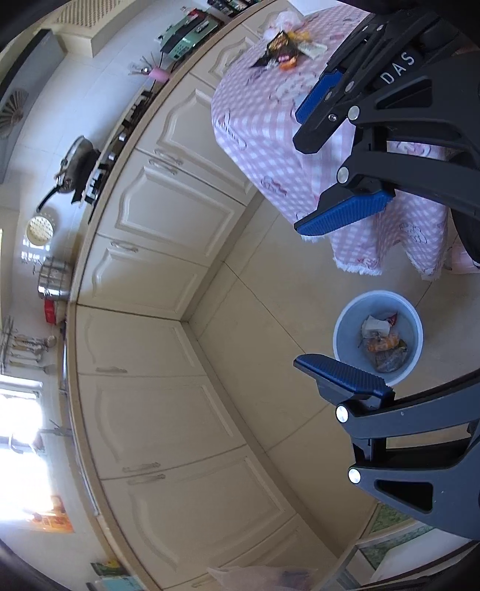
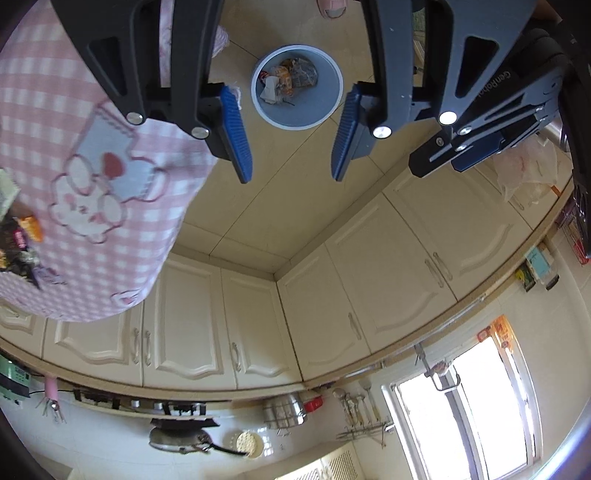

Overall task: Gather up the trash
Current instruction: 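Move both tools back toward the remaining wrappers on the table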

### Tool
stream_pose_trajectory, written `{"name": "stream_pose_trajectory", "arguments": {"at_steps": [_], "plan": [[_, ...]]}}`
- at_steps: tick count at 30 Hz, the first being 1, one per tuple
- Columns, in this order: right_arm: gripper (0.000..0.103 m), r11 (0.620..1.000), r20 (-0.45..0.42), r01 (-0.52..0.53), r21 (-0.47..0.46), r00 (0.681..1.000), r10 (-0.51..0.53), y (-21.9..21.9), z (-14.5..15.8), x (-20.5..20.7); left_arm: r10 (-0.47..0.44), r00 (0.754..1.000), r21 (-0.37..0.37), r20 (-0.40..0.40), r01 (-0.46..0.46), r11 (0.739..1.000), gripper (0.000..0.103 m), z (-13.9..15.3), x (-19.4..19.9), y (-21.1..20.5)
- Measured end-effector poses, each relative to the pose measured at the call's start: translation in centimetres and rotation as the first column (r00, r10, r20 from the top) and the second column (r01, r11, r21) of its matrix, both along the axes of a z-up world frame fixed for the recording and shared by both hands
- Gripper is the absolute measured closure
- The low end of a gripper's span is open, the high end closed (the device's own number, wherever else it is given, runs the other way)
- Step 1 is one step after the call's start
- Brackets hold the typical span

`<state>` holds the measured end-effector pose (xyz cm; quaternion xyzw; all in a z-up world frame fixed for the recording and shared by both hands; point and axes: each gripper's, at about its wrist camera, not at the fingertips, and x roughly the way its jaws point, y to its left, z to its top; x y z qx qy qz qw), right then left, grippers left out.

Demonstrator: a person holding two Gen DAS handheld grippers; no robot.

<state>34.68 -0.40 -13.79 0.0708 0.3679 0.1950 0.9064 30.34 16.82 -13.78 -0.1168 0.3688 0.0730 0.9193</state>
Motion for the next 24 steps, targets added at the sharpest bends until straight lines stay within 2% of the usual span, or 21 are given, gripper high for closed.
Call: {"name": "stream_pose_trajectory", "arguments": {"at_steps": [6, 11, 18, 24], "plan": [[0.057, 0.996, 0.049, 0.087, 0.036, 0.995, -0.089, -6.6, 2.4, -1.9, -0.099, 0.995, 0.021, 0.033, 0.098, 0.995, 0.039, 2.1, -0.7, -5.4], [0.056, 0.98, 0.07, 0.194, 0.054, 0.978, -0.197, -13.9, 3.4, -2.9, -0.219, 0.975, 0.039, 0.035, 0.218, 0.975, 0.036, 2.7, -0.7, -11.4], [0.056, 0.926, 0.046, 0.374, 0.051, 0.925, -0.376, -24.7, 2.4, -4.0, -0.395, 0.918, 0.083, -0.025, 0.396, 0.914, 0.036, 2.0, 1.3, -21.6], [0.056, 0.876, -0.014, 0.478, 0.055, 0.878, -0.478, -31.9, 0.2, -4.3, -0.49, 0.869, 0.097, -0.068, 0.495, 0.863, 0.036, 1.1, 3.3, -28.4]]}}
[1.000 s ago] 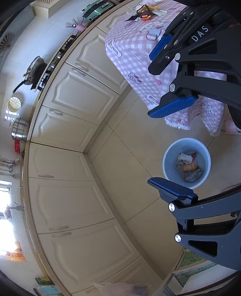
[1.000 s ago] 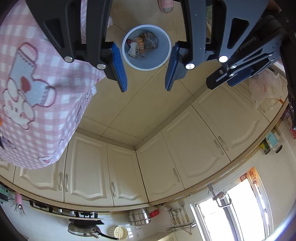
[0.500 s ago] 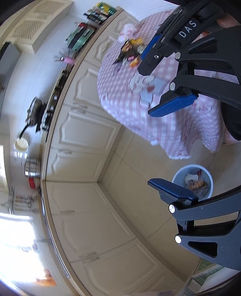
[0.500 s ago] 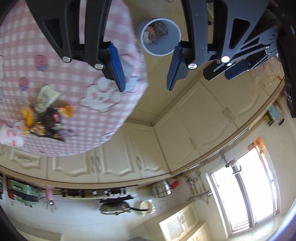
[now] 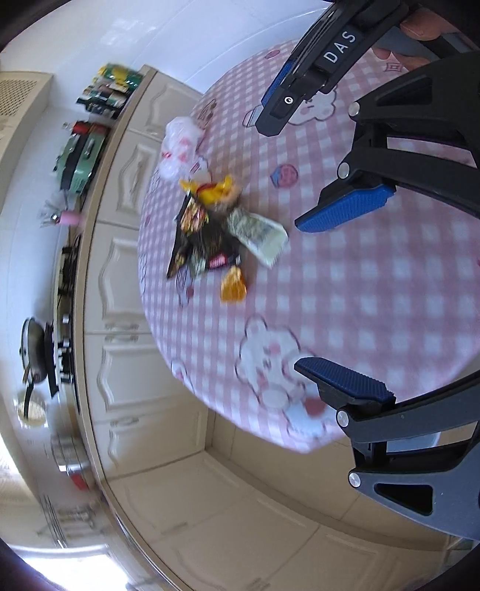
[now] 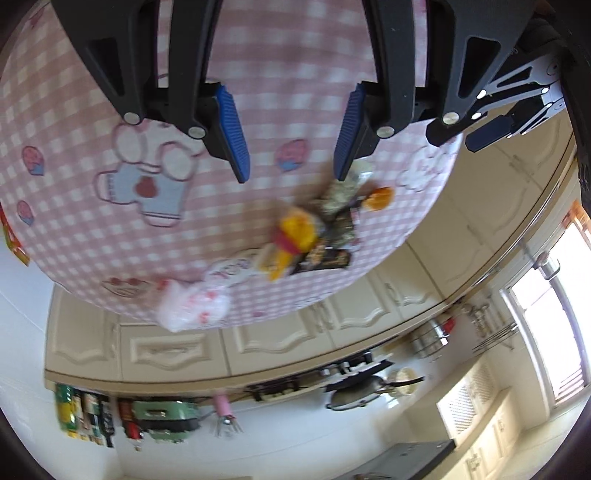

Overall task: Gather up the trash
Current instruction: 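Move both tools back toward the remaining wrappers on the table, then grasp the striped clear wrapper with the left tool while the right tool grasps the yellow ribboned bag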

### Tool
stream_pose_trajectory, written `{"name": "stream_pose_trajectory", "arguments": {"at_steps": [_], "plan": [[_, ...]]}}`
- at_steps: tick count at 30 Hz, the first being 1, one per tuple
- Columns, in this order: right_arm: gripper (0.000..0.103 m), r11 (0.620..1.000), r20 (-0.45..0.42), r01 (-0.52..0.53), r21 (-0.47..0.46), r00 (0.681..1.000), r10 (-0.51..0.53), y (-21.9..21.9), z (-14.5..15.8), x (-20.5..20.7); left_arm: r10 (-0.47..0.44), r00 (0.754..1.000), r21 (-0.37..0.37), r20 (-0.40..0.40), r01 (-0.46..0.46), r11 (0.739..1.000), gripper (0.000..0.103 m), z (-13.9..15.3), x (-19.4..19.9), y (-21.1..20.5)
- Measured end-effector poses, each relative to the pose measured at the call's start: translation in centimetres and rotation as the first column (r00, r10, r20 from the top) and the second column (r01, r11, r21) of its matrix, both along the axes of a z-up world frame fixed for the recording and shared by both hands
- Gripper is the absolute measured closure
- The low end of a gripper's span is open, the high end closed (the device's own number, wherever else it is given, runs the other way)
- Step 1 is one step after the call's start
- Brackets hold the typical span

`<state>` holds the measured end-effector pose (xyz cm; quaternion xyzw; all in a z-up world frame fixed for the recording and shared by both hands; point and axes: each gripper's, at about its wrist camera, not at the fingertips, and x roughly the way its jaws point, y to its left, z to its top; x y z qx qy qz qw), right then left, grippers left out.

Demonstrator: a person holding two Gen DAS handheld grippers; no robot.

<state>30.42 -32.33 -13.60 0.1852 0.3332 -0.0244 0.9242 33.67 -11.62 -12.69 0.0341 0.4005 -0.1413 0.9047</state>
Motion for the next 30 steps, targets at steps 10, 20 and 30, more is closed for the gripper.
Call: {"name": "stream_pose_trajectory", "arguments": {"at_steps": [10, 20, 30], "plan": [[0.054, 1.0, -0.076, 0.019, 0.02, 0.997, -0.017, -4.2, -2.1, 2.2, -0.07, 0.995, 0.037, -0.075, 0.073, 0.997, 0.042, -2.5, 4.3, -5.5], [0.051, 0.999, -0.112, -0.041, 0.019, 0.993, 0.042, -3.6, -2.6, 5.1, -0.111, 0.99, 0.03, -0.086, 0.114, 0.993, 0.079, -3.1, 5.4, -5.9], [0.05, 0.992, -0.146, -0.126, -0.031, 0.982, 0.12, 0.1, -2.1, 9.8, -0.026, 1.0, -0.072, -0.003, 0.026, 0.997, 0.08, -0.3, 4.5, -1.4]]}}
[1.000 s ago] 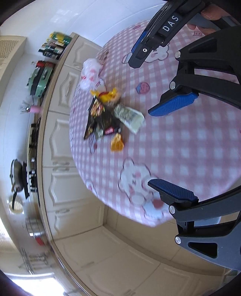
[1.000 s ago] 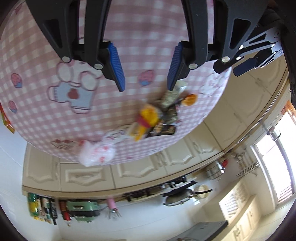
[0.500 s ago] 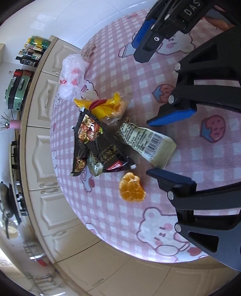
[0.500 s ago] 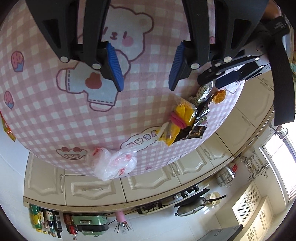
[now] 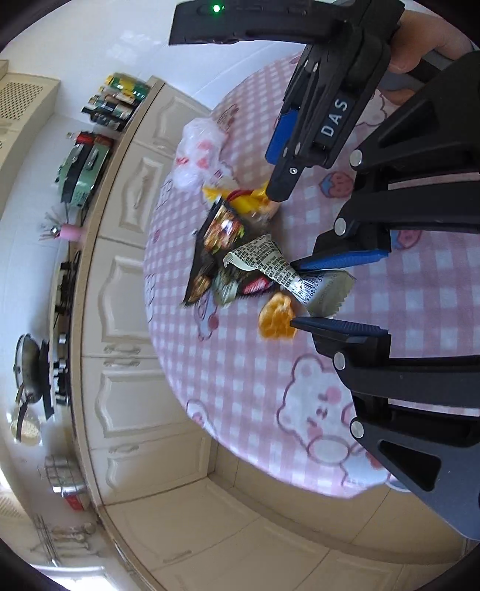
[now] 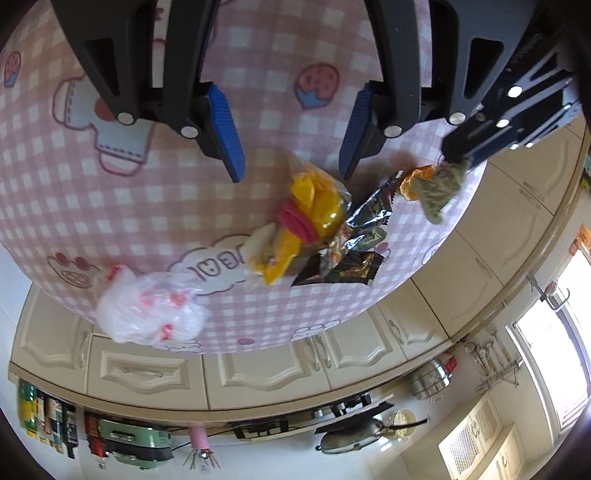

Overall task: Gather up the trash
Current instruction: 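Grasp the striped clear wrapper with the left tool while the right tool grasps the yellow ribboned bag, then carry both items over the bucket and open the left tool to drop the striped wrapper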

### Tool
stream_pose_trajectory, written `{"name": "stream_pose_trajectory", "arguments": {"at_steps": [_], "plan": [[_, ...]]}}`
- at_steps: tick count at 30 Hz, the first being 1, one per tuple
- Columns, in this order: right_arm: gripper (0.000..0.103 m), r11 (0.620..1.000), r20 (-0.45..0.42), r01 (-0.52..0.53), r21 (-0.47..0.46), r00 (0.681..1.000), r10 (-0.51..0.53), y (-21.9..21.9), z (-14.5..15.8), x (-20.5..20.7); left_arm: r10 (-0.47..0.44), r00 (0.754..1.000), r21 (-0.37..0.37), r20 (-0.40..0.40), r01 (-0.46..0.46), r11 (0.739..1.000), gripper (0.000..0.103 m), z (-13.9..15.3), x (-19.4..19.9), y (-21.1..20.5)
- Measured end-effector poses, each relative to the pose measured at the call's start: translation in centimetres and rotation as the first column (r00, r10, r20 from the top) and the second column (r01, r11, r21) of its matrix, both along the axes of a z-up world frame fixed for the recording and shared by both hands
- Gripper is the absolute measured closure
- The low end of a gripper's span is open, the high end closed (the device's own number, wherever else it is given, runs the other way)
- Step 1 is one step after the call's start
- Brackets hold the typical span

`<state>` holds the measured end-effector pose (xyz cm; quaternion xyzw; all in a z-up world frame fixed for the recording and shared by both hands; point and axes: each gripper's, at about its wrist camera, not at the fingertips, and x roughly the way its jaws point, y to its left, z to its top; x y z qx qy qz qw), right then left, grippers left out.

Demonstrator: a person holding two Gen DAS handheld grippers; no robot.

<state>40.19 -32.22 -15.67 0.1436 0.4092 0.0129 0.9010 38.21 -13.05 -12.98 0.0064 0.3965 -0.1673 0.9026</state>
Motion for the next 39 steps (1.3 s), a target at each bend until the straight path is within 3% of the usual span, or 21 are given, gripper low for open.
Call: {"name": "stream_pose_trajectory", "arguments": {"at_steps": [5, 6, 7, 14, 21, 31, 39], "plan": [[0.051, 0.999, -0.019, -0.025, -0.021, 1.0, 0.025, 1.3, -0.5, 1.9, 0.046, 0.999, -0.011, 0.002, -0.046, 0.999, 0.08, 0.0, 0.9, 1.6], [0.055, 0.999, -0.017, -0.025, -0.026, 1.0, 0.025, 1.5, -0.6, 2.1, 0.05, 0.999, -0.014, 0.0, -0.05, 0.999, 0.08, 0.0, 1.0, 1.9], [0.068, 0.999, -0.014, -0.026, -0.026, 1.0, 0.026, 1.5, -0.6, 2.1, 0.052, 0.999, -0.017, -0.002, -0.052, 0.999, 0.08, 0.0, 1.1, 2.2], [0.069, 0.999, 0.02, 0.011, -0.032, 1.0, -0.01, 1.0, 0.3, 0.0, 0.062, 0.998, -0.049, -0.001, -0.062, 0.997, 0.08, 0.4, 0.3, 4.0], [0.069, 1.0, 0.083, 0.015, -0.025, 0.997, -0.013, 2.3, 2.9, -4.1, 0.084, 0.996, -0.078, 0.024, -0.082, 0.994, 0.08, 1.7, -2.0, 6.3], [0.069, 0.981, 0.142, -0.188, -0.038, 0.971, 0.192, 12.5, 6.4, -7.0, 0.206, 0.978, -0.108, 0.044, -0.2, 0.974, 0.08, 2.7, -6.5, 14.0], [0.069, 0.926, 0.107, -0.375, -0.042, 0.92, 0.378, 23.4, 5.1, -7.8, 0.367, 0.93, -0.097, 0.004, -0.365, 0.926, 0.08, 1.3, -9.7, 23.1]]}}
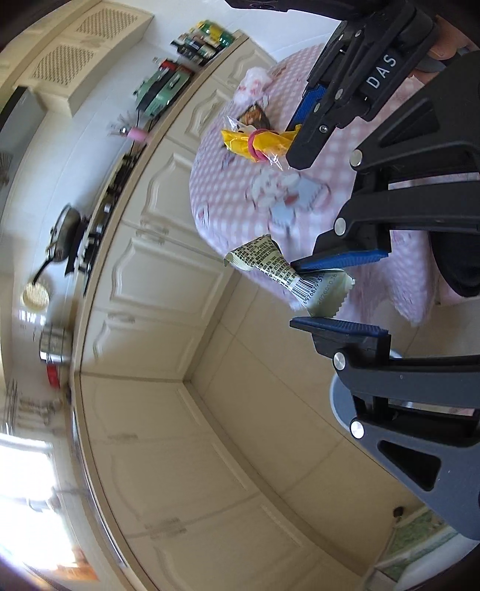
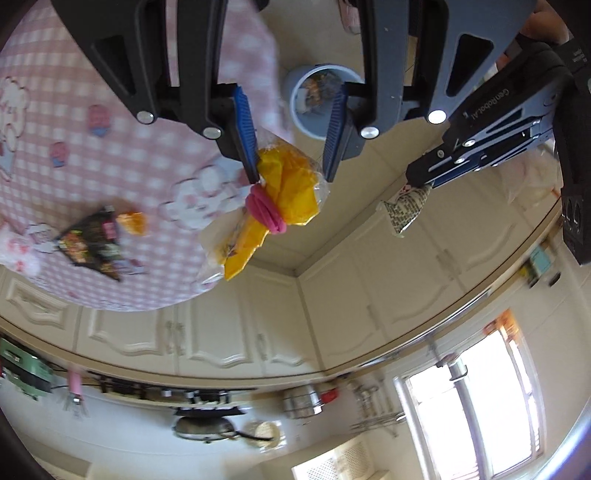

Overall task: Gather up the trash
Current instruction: 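Carry both items over the bucket and open the left tool to drop the striped wrapper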

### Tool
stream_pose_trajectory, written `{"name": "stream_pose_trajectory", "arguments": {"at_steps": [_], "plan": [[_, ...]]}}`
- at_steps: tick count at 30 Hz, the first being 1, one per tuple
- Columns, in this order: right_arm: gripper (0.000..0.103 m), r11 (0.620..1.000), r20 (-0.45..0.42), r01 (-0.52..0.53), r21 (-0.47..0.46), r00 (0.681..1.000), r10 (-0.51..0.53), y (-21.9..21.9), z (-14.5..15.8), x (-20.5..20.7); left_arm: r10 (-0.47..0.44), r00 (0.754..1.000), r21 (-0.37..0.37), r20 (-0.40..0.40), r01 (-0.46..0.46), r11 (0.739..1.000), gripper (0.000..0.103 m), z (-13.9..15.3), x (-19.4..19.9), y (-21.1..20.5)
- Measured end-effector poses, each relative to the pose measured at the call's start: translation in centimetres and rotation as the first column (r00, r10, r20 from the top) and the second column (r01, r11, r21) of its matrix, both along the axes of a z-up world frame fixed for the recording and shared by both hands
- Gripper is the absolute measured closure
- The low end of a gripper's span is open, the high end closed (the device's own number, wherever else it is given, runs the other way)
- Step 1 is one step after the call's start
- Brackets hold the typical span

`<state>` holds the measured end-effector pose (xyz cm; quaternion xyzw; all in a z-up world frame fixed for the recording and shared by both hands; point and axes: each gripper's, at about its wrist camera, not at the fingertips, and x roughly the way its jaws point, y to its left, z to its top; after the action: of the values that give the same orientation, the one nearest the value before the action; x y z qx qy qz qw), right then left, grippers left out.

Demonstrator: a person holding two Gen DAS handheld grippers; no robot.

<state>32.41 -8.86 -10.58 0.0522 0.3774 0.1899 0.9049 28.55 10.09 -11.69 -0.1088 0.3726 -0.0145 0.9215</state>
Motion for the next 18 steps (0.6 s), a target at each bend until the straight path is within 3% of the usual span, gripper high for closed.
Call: {"name": "stream_pose_trajectory", "arguments": {"at_steps": [9, 18], "plan": [[0.069, 0.99, -0.08, -0.142, -0.02, 0.987, 0.14, 9.6, -4.0, 0.3, 0.142, 0.985, -0.009, -0.094, -0.144, 0.99, 0.08, -3.7, -1.1, 7.5], [0.069, 0.98, -0.157, -0.193, -0.045, 0.97, 0.184, 14.3, -7.8, 1.9, 0.175, 0.971, -0.022, -0.166, -0.181, 0.983, 0.079, -7.1, 0.6, 10.0]]}}
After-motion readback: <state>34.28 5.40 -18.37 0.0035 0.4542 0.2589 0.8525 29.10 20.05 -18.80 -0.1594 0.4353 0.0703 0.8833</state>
